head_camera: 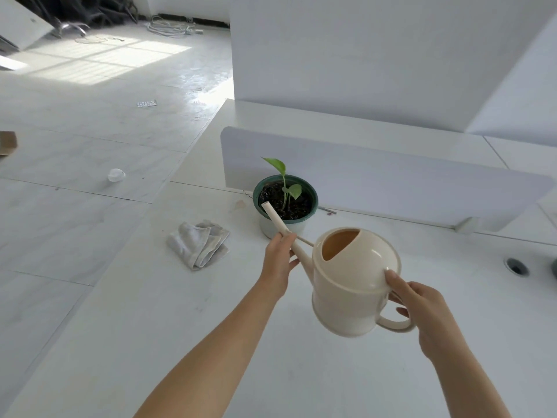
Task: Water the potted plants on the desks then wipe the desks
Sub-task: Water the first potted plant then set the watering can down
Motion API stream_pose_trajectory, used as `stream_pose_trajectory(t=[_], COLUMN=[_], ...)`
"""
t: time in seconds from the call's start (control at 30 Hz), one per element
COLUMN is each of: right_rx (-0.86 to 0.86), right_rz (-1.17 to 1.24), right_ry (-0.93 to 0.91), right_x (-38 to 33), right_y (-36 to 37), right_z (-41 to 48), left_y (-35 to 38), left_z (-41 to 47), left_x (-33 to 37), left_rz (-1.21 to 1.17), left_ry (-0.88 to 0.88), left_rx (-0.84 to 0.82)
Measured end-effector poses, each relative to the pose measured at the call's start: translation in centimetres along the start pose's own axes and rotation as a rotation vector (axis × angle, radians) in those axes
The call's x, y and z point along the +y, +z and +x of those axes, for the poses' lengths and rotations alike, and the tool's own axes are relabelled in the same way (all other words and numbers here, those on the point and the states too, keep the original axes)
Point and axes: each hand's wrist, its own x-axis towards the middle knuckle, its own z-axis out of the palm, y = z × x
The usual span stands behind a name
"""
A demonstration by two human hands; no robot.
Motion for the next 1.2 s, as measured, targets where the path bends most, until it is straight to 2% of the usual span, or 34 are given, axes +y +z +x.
stream_pose_trajectory(t=[0.77,1.2], right_rx=[0.184,0.181], right_rz=[-0.115,-0.166], right_ry=[-0.001,-0.001], right_x=[-1.1,-1.6], right_y=[-2.4,-1.8], right_z=[-0.4,-2.1], left_y=[5.9,4.1], left_z=[3.2,2.1], left_x=[-1.1,-2.4], left_rz=[0.124,0.031], left_ry=[-0.141,-0.192], left_rx=[-0.141,-0.153])
